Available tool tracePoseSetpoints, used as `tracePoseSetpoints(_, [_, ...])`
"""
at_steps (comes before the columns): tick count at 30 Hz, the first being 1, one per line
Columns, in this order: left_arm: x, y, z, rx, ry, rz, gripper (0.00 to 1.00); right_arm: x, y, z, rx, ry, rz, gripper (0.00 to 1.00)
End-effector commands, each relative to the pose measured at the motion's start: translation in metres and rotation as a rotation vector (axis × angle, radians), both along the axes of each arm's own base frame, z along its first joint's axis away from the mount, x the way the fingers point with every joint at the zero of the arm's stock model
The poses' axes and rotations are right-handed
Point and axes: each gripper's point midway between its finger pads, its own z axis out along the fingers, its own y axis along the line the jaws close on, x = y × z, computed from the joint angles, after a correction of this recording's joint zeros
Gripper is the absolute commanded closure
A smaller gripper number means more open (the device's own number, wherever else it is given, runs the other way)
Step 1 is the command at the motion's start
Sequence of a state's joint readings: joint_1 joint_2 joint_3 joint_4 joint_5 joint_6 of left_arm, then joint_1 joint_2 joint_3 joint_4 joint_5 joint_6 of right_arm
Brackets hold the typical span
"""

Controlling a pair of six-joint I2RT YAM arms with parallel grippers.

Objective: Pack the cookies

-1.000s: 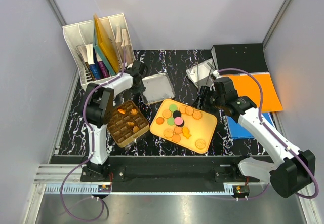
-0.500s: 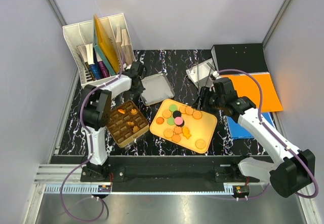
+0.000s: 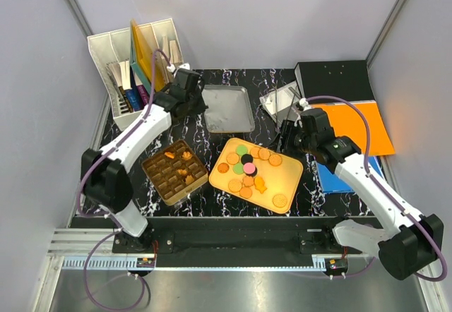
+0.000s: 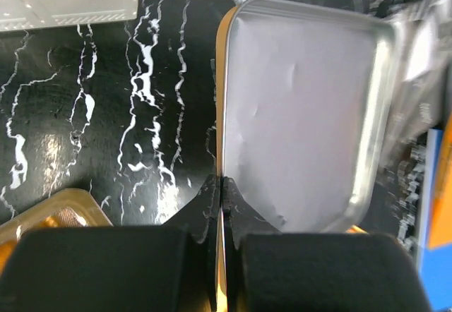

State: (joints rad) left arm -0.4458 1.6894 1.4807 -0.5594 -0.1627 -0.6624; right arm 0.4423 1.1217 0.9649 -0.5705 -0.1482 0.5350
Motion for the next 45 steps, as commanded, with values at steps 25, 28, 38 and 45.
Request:
tracePoseSetpoints(25, [-0.162,0.028,0.135,-0.205,-0.29,-0.15,1.0,0.032,0.073,0.144,0.556,-0.369,0.188,0.06])
tracePoseSetpoints(28, [-0.171,0.028,0.141,-0.219,-0.31,-0.165,1.0,0.035,0.091,0.136,0.628,-0.329,0.262,0.07])
tracePoseSetpoints(38, [-0.181,0.018,0.14,-0.256,-0.301,-0.205,1.0,0.026,0.11,0.14,0.761,-0.277,0.394,0.14])
tracePoseSetpoints(45, [-0.175,0.015,0.133,-0.257,-0.285,-0.199,1.0,0.005,0.115,0.144,0.801,-0.255,0.519,0.32])
